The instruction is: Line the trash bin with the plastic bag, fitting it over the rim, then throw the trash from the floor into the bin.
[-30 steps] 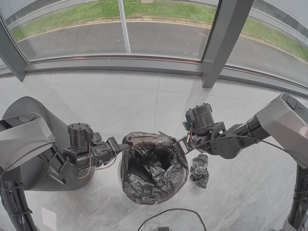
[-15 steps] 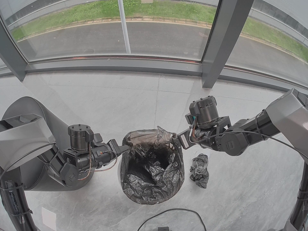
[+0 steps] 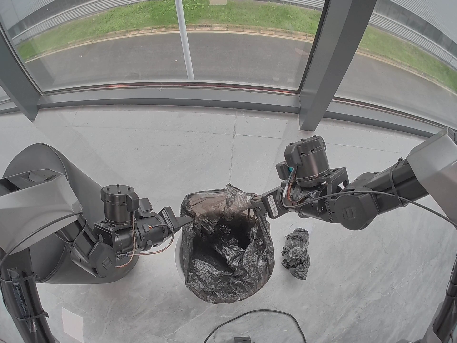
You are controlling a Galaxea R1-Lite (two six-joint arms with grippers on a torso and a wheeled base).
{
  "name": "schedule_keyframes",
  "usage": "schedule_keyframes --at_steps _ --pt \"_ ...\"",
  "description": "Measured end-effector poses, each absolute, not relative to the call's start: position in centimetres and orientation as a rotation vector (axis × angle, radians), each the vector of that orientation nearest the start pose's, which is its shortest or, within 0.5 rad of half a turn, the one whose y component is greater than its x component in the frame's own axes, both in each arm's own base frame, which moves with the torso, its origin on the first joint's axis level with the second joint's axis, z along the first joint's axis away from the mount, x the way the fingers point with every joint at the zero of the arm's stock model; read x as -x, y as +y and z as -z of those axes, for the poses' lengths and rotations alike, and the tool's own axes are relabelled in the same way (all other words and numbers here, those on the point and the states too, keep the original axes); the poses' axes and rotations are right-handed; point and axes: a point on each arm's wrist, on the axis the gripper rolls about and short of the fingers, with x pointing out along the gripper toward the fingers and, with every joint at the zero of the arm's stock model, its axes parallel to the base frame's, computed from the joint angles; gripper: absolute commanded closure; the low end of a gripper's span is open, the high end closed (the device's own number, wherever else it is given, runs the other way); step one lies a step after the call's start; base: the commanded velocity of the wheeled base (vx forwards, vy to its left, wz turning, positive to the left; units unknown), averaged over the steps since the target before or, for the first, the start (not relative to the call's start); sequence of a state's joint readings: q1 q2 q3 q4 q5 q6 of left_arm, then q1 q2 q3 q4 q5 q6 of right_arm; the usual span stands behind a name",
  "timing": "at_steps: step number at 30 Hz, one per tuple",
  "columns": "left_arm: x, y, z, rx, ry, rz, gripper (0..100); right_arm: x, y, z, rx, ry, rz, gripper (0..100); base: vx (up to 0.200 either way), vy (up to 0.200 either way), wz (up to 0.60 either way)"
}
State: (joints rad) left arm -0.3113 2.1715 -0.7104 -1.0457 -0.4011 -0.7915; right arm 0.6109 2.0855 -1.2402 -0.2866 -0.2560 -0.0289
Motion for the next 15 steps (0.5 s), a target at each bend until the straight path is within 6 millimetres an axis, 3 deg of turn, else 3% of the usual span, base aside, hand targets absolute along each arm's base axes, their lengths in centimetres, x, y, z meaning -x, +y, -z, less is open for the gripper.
schedule_keyframes --at_steps 6,15 --pt "-33.6 -11.7 -4.2 0.765 0.679 0.497 100 -33.6 22.7 -11.2 0.29 0.551 -0.341 0 0.0 0.0 0.0" --pt "-33.6 -11.7 -4.1 0.764 0.679 0.498 100 -35.8 20.8 -10.3 0.267 0.568 -0.279 0 0.0 0.0 0.0"
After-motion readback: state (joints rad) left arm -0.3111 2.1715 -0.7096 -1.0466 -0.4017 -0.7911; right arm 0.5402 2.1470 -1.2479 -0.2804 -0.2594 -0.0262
